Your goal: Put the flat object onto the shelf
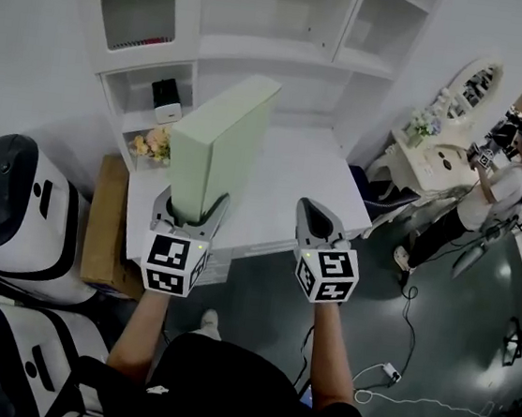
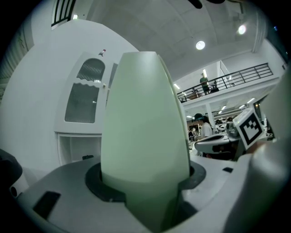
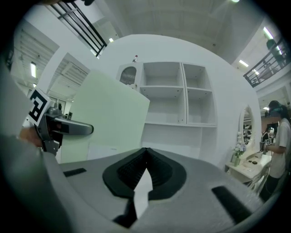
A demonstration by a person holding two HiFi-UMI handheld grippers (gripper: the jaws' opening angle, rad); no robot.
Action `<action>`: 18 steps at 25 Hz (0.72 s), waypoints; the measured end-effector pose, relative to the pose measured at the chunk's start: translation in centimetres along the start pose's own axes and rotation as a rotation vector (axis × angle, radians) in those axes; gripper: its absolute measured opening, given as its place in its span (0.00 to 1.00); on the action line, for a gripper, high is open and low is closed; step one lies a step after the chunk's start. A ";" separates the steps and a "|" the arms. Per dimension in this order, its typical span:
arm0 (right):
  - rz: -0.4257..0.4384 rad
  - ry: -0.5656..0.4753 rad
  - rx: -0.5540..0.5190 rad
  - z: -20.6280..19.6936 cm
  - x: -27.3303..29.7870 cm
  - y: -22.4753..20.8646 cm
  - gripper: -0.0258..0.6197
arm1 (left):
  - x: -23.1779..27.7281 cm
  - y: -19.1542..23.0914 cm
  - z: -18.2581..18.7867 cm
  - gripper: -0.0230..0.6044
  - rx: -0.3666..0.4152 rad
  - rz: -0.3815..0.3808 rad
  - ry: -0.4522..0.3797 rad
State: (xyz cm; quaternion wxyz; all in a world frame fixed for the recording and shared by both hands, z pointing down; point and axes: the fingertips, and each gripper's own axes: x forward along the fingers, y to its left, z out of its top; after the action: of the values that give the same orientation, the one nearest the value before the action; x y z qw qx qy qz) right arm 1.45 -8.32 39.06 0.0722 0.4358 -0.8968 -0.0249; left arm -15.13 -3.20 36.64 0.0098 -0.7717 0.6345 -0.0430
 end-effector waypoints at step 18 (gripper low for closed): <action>-0.040 0.020 -0.001 0.7 11.7 -1.5 0.04 | 9.8 6.7 -0.4 0.47 0.006 -0.079 0.011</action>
State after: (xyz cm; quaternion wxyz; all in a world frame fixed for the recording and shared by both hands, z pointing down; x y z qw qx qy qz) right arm -4.63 -18.41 39.45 0.0809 0.4539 -0.8871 -0.0224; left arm -19.88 -14.08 37.11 0.0071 -0.7958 0.6034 -0.0494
